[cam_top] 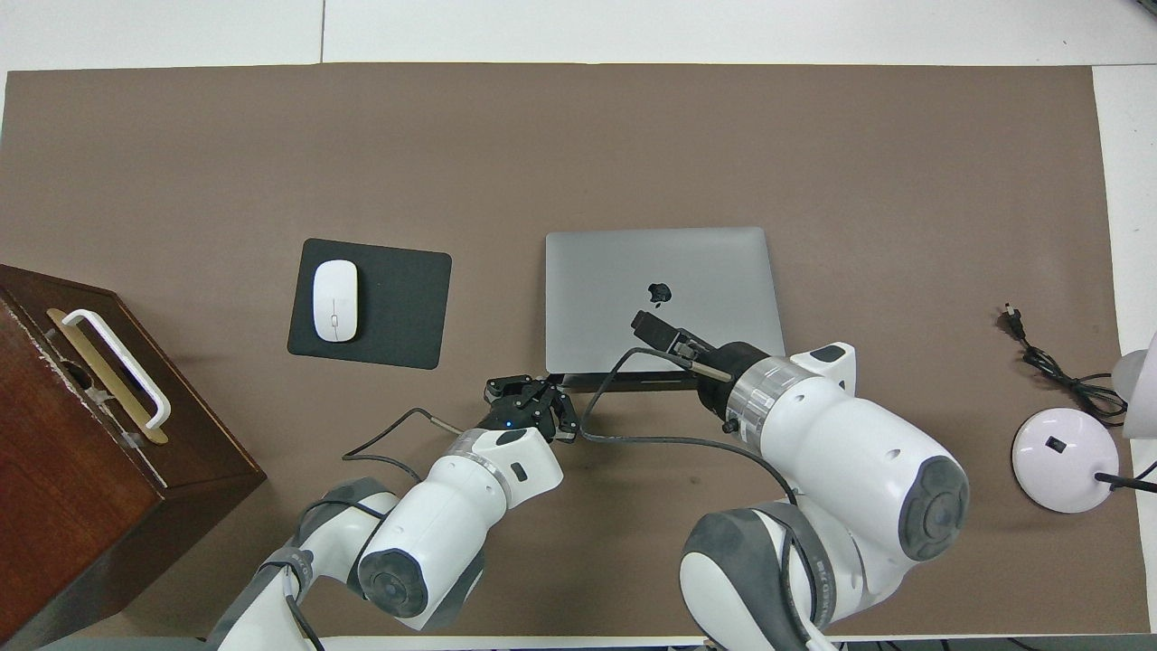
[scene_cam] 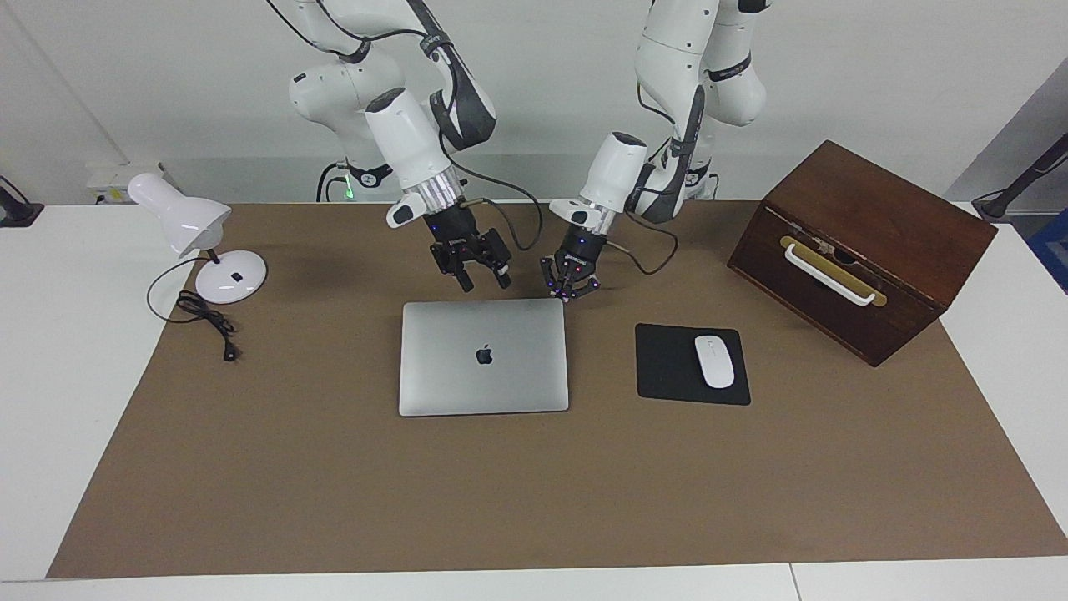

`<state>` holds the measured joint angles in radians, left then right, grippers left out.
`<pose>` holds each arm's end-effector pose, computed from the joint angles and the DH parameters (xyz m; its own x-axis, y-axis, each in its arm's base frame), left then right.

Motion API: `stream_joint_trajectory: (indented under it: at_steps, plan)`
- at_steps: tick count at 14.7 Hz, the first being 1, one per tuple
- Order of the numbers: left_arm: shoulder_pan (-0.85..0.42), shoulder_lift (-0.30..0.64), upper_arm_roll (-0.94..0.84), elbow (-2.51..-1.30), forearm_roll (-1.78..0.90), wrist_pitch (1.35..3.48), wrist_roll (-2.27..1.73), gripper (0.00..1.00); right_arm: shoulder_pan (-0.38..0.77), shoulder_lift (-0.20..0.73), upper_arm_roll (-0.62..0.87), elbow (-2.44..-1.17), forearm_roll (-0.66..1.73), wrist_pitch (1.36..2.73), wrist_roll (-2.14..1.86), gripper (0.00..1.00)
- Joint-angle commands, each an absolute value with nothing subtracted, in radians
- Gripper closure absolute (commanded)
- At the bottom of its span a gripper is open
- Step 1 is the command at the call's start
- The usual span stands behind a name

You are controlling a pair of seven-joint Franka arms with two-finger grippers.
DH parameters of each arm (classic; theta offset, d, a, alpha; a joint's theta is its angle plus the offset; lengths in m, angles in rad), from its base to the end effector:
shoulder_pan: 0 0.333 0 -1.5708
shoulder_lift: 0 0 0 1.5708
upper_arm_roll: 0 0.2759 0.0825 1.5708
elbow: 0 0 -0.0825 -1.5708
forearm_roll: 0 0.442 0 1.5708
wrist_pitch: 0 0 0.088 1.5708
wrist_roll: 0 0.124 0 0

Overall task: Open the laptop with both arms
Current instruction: 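Lower the left gripper and the right gripper to the laptop's front edge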

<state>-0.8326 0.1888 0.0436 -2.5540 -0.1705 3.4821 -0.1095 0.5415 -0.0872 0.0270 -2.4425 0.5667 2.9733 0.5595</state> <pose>0.3872 -0.3588 0.1805 0.6817 -0.3166 0.6595 -0.5188 -0.8449 0.1307 0.4957 0.2745 0.3039 0.8170 -0.5412 0.1990 -0.3524 -0.7418 -0.5706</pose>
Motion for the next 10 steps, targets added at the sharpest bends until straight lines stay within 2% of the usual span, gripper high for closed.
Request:
stream_joint_trajectory:
  at_steps: [1, 3, 10]
  plan:
    - [-0.842, 0.221, 0.058, -2.53, -0.166, 3.505, -0.101, 1.0, 0.552, -0.074, 0.029, -2.474, 0.586, 3.036, 0.568, 0.0]
    - [-0.841, 0.23, 0.058, -2.519, -0.166, 3.504, -0.092, 1.0, 0.574, -0.052, 0.028, -2.493, 0.587, 3.091, 0.569, 0.0]
    - [-0.834, 0.265, 0.06, -2.494, -0.164, 3.504, -0.068, 1.0, 0.604, -0.06, 0.028, -2.511, 0.589, 3.089, 0.62, 0.0]
